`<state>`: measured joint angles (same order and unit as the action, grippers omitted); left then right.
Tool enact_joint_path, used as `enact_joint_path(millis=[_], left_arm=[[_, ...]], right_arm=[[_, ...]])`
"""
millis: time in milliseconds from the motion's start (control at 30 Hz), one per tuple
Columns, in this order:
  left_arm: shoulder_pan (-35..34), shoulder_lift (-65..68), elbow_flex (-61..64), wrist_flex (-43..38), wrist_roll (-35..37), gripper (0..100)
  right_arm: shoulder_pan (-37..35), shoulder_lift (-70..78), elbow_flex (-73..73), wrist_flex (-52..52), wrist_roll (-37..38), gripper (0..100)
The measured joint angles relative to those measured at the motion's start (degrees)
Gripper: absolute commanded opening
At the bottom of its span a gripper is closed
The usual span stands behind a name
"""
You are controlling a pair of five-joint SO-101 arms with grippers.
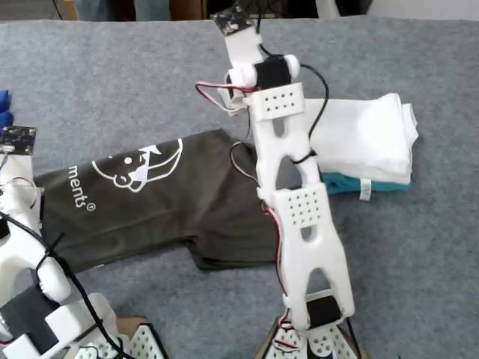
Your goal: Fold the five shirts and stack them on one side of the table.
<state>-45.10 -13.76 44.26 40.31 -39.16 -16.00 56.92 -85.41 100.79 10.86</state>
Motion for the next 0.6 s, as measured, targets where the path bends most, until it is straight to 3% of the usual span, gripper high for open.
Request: enact_joint_path(millis=[133,267,467,600], left_arm=[[-1.76,0.44,0.0,0.0,-0.09,3],[-1.76,0.62,0.0,-0.26,-2.02,3],[0.62,0.62,2.37,-6.68,-2.11,3],[1.14,0.62,2.37,-8.53,-2.11,3]], right_arm=[[-2.99,-12.31,16.18,0.0,5.01,2.8],[-6.24,-26.55,38.15,0.0,10.37,12.1],[-11.52,-50.46,73.76,-3.34,25.93,23.7],[-11.87,-63.47,93.36,-6.51,29.98,24.7]])
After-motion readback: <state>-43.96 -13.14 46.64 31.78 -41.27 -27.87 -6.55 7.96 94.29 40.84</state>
